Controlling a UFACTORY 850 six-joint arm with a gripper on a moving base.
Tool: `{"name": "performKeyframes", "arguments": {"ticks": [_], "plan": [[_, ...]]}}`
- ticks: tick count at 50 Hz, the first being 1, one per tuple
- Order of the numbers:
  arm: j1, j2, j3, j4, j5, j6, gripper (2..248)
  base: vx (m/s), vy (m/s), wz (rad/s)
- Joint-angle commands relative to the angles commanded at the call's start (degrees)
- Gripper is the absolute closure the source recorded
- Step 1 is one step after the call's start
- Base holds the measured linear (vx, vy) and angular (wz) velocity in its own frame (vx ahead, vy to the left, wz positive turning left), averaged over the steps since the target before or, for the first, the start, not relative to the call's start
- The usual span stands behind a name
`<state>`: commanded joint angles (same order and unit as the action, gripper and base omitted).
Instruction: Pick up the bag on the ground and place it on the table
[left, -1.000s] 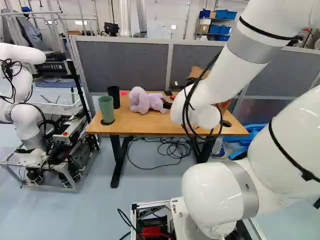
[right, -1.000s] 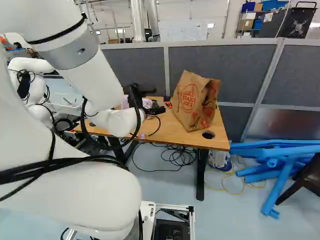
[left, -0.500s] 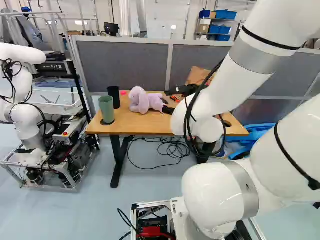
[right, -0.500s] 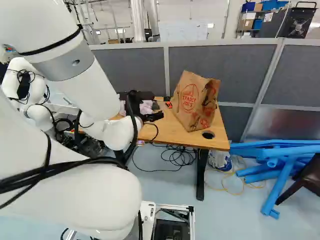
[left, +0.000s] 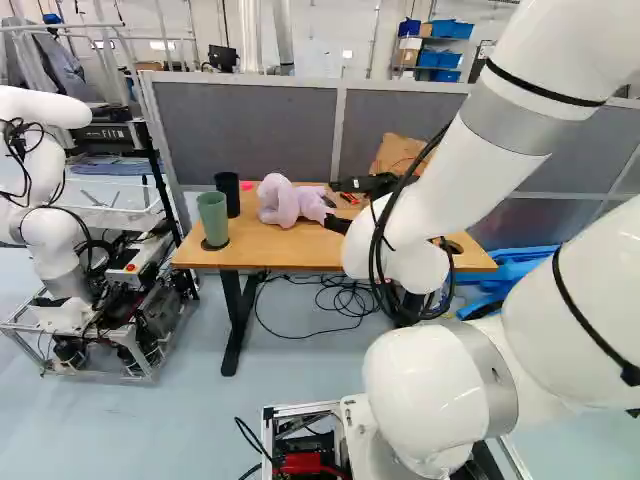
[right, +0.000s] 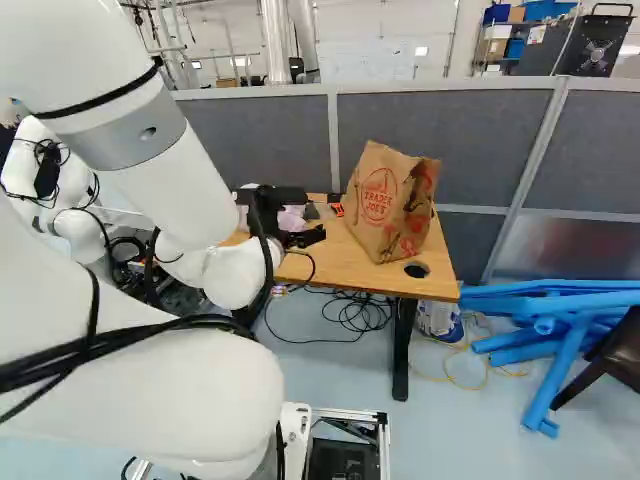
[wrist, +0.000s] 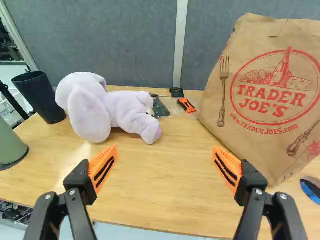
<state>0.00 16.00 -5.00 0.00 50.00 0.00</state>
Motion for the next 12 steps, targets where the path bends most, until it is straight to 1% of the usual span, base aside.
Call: {"name": "performKeyframes", "arguments": {"ticks": [12], "plan": [[0.00, 0.00, 0.00, 0.00, 0.00, 0.00, 3, 0.000, 0.000, 0.000]]}}
